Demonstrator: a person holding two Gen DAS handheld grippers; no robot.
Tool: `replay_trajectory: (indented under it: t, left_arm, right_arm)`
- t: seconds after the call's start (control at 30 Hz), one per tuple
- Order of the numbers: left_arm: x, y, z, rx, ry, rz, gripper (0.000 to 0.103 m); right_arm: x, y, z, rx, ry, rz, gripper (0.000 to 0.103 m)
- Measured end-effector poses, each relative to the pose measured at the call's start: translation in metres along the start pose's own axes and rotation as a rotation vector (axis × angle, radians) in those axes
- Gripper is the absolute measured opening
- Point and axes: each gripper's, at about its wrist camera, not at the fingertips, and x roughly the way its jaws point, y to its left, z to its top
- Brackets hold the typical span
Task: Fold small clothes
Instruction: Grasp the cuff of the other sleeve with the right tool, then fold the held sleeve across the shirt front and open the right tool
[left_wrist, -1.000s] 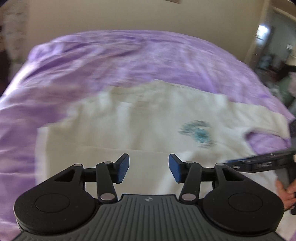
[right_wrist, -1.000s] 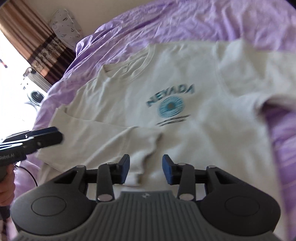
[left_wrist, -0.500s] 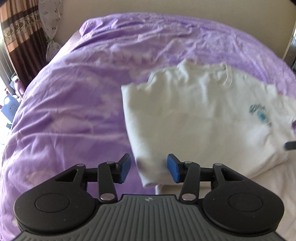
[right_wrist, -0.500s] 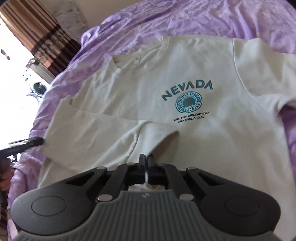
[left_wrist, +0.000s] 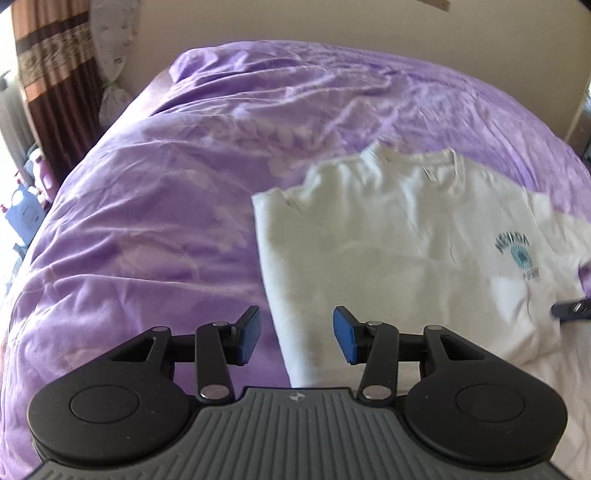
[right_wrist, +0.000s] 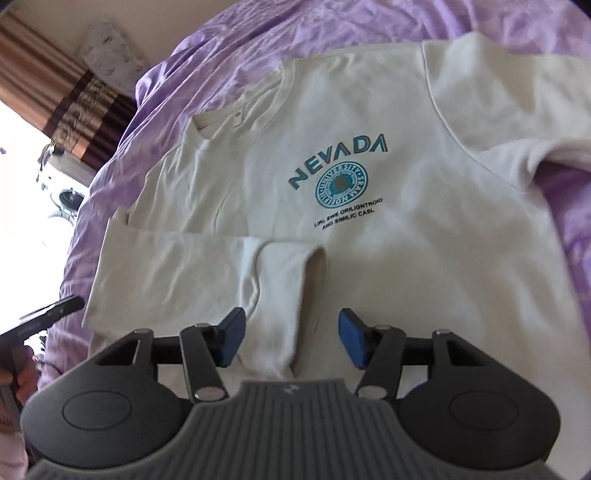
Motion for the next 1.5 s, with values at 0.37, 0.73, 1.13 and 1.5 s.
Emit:
replay_trajectory:
  t: [0.37, 0.73, 1.13, 1.5]
  left_arm:
    - [-0.015, 0.032, 0.007, -0.133, -0.024, 0.015, 0.053]
    - [-0.010, 0.055, 0.028, -0.291, -0.060, -0.029, 0.053]
    - [0.060, 0.049, 0.037, -0.440, -0.001, -0.142, 0.054]
    - [0.122, 0.035, 0.047, -0.446, 0.001, -0.109, 0.012]
  right_arm:
    - [0.008, 0.029, 0.005, -0.077, -0.029, -0.025, 0.002]
    - [-0.100, 0.190, 0.083, -0.483, -0.333, -0.017, 0.001]
    - [-0.063, 0.063, 0.137, -0.257, -0.276, -0.177, 0.001]
    - [-0.019, -0.003, 0.123, -0.215, -0.224, -0.200, 0.001]
